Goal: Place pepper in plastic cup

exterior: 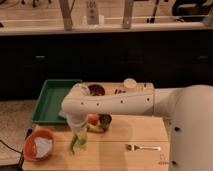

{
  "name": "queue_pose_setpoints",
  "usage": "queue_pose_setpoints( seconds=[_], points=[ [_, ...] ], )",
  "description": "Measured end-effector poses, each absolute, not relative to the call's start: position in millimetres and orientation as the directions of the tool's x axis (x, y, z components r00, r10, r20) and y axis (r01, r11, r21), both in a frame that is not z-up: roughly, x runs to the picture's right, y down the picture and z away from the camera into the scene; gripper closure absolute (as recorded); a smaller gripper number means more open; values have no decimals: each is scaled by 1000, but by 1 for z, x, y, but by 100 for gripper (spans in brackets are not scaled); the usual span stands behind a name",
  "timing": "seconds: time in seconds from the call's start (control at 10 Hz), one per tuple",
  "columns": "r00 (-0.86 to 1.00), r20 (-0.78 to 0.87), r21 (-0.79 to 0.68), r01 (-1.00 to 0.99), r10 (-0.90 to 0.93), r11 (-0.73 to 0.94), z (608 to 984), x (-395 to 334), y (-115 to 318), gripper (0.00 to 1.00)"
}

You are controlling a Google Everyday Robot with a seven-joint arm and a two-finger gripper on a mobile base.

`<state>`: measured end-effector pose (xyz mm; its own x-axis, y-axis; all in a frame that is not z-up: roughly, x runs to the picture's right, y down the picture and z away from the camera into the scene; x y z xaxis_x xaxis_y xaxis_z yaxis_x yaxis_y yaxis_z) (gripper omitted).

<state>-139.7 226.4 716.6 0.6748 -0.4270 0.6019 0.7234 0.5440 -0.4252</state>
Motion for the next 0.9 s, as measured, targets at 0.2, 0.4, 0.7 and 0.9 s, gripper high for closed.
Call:
queue_pose_setpoints(
  seconds=[0.2, 0.4, 0.7, 0.9],
  points=[
    [676, 608, -434, 723, -417, 538, 721, -138, 226, 83],
    [679, 609, -441, 720, -410, 536, 723, -135, 224, 63],
    [681, 614, -441, 715, -399, 543, 724, -133, 222, 32],
    [681, 616, -441, 715, -395, 543, 725, -132, 222, 20]
  ],
)
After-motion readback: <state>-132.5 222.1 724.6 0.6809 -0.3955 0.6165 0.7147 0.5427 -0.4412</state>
